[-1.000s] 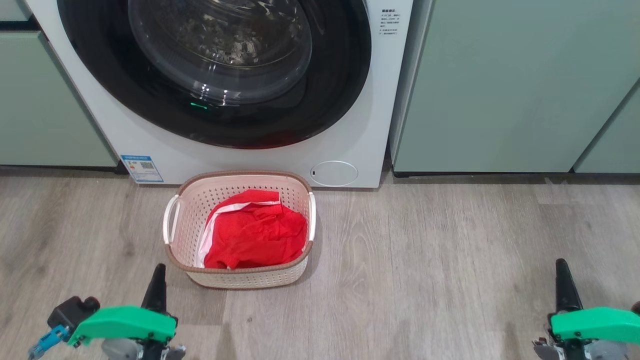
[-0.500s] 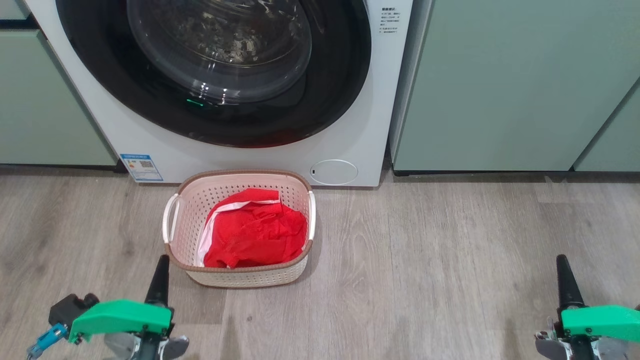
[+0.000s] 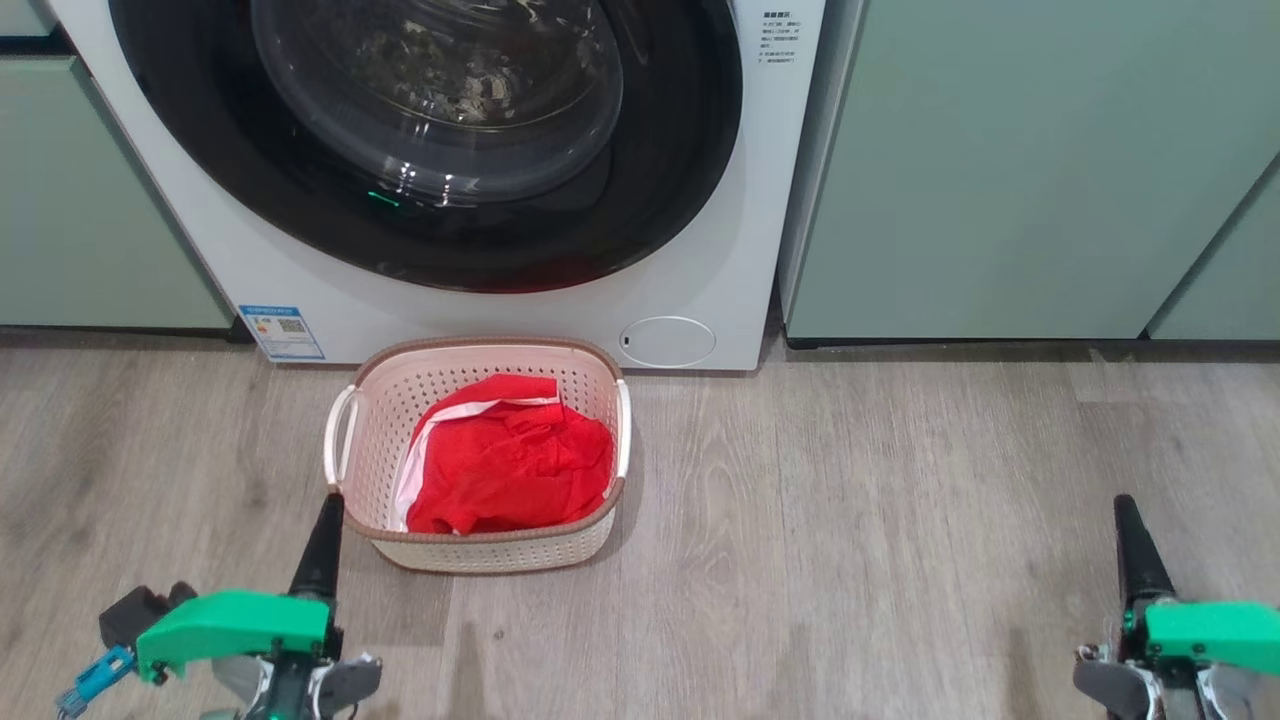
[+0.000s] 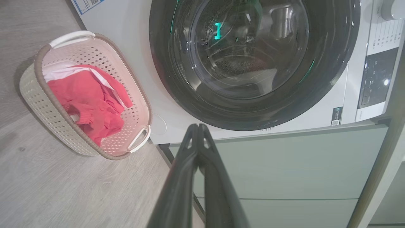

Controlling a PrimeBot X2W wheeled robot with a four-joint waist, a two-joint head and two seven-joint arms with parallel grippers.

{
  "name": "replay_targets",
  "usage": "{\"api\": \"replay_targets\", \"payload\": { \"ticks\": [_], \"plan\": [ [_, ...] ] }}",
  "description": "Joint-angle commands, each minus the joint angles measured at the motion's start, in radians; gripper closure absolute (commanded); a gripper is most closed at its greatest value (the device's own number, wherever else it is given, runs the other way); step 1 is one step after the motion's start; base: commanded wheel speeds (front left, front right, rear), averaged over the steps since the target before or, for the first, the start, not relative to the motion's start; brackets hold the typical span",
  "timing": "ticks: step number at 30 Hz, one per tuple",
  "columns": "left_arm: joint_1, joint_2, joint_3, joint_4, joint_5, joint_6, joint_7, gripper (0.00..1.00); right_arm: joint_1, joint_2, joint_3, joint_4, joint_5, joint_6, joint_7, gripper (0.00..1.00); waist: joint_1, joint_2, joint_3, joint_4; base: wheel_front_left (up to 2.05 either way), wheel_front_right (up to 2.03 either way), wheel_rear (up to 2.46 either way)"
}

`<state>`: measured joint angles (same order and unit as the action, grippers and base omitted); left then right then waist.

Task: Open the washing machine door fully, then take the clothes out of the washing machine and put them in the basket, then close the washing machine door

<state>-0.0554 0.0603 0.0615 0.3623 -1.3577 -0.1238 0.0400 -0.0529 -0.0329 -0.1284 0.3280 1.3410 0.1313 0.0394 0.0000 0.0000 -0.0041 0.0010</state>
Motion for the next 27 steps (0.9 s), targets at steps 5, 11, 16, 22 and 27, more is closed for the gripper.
{"api": "replay_targets", "payload": {
  "ticks": [5,11,16,22,27],
  "plan": [
    [-0.052,0.003,0.039,-0.057,-0.066,-0.006,0.021,1.0,-0.05,-0.016,0.015,-0.052,0.072,0.0,0.022,1.0,0.0,0.0,0.002,0.0,0.0,0.0,0.0],
    [-0.052,-0.002,0.043,-0.078,-0.129,-0.006,0.039,1.0,-0.052,-0.016,0.015,-0.062,0.138,0.0,0.039,1.0,0.0,0.0,0.003,0.0,0.0,0.0,0.0],
    [-0.052,-0.005,0.047,-0.095,-0.181,-0.007,0.054,1.0,-0.053,-0.017,0.015,-0.071,0.193,-0.001,0.054,1.0,0.0,0.0,0.005,-0.001,0.0,0.0,0.0],
    [-0.053,-0.01,0.052,-0.115,-0.243,-0.007,0.071,1.0,-0.055,-0.017,0.014,-0.082,0.259,-0.001,0.072,1.0,0.0,0.0,0.007,-0.001,0.0,0.0,0.0],
    [-0.053,-0.01,0.053,-0.117,-0.251,-0.007,0.073,1.0,-0.055,-0.017,0.014,-0.083,0.268,-0.001,0.074,1.0,0.0,0.0,0.007,-0.001,0.0,0.0,0.0]
  ]
}}
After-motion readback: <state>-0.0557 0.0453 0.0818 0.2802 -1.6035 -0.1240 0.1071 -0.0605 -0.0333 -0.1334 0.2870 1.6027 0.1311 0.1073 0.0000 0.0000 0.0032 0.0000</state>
